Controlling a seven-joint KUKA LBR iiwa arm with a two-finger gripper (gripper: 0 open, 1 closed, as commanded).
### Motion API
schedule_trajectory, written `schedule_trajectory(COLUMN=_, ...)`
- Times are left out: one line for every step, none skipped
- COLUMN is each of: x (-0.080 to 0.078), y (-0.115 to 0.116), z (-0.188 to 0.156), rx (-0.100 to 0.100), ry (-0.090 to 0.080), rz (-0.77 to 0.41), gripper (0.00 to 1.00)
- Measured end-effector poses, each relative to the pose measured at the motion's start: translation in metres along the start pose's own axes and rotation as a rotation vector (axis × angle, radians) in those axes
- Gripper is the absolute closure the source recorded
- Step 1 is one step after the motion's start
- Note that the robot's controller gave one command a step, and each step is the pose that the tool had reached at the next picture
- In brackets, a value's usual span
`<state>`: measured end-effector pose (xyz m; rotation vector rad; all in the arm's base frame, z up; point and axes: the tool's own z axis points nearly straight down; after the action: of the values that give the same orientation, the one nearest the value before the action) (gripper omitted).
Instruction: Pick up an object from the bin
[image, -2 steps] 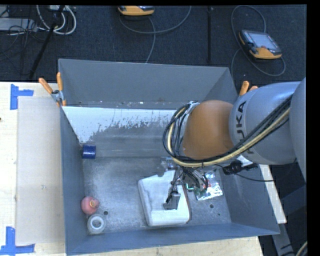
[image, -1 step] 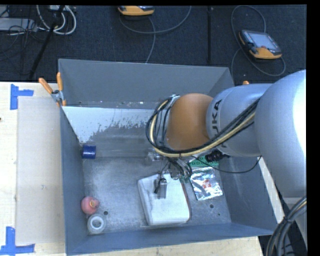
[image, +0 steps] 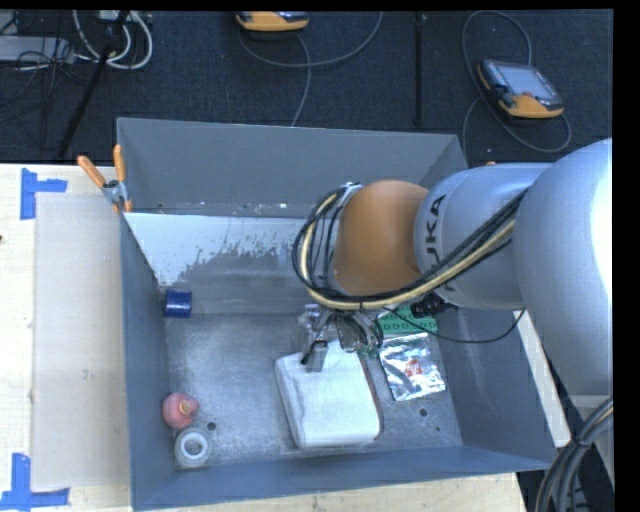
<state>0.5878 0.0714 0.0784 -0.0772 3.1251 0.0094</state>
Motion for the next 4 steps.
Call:
schedule_trajectory(x=0.003, y=0.01, z=-0.141, rx=0.004, ry=0.006, rz=0.038, gripper=1.0)
schedule_trajectory(x=0.005, y=0.01, z=-0.137, rx=0.005, ry=0.014, rz=0.039, gripper=0.0)
schedule_trajectory(x=0.041, y=0.032, z=-0.004, rx=0.003, ry=0.027, rz=-0.383, gripper=0.0)
schedule_trajectory(x=-0.029, y=-0.003, z=0.005, rx=0.001, ry=0.011, rz=-0.87, gripper=0.0)
